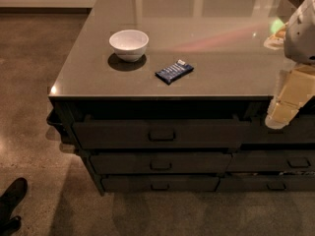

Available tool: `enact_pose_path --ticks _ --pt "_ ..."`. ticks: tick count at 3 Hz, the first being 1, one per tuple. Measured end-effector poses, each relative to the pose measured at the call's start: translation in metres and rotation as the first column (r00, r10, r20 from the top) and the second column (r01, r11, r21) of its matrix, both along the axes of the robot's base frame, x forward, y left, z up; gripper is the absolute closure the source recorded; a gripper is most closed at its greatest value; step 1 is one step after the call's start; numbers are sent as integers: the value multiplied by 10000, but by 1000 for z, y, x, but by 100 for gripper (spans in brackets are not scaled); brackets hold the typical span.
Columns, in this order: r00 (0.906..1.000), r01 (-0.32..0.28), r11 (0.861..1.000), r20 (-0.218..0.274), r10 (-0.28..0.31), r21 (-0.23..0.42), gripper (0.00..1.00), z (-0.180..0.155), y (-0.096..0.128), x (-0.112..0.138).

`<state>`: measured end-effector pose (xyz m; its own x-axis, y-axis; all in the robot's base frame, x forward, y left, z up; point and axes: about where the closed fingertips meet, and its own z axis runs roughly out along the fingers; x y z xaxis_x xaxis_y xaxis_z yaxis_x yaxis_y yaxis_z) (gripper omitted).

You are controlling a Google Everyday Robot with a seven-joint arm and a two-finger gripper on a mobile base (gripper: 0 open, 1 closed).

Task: Open top drawer

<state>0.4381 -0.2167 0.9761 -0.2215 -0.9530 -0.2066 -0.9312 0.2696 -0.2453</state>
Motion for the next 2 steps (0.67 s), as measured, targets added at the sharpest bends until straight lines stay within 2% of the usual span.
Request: enact_pose_path --ticks 1,2 --pt "10000 0 10000 0 0 1 0 0 0 0" --pt "9996 -200 9960 -182 217 867 0 -30 12 0"
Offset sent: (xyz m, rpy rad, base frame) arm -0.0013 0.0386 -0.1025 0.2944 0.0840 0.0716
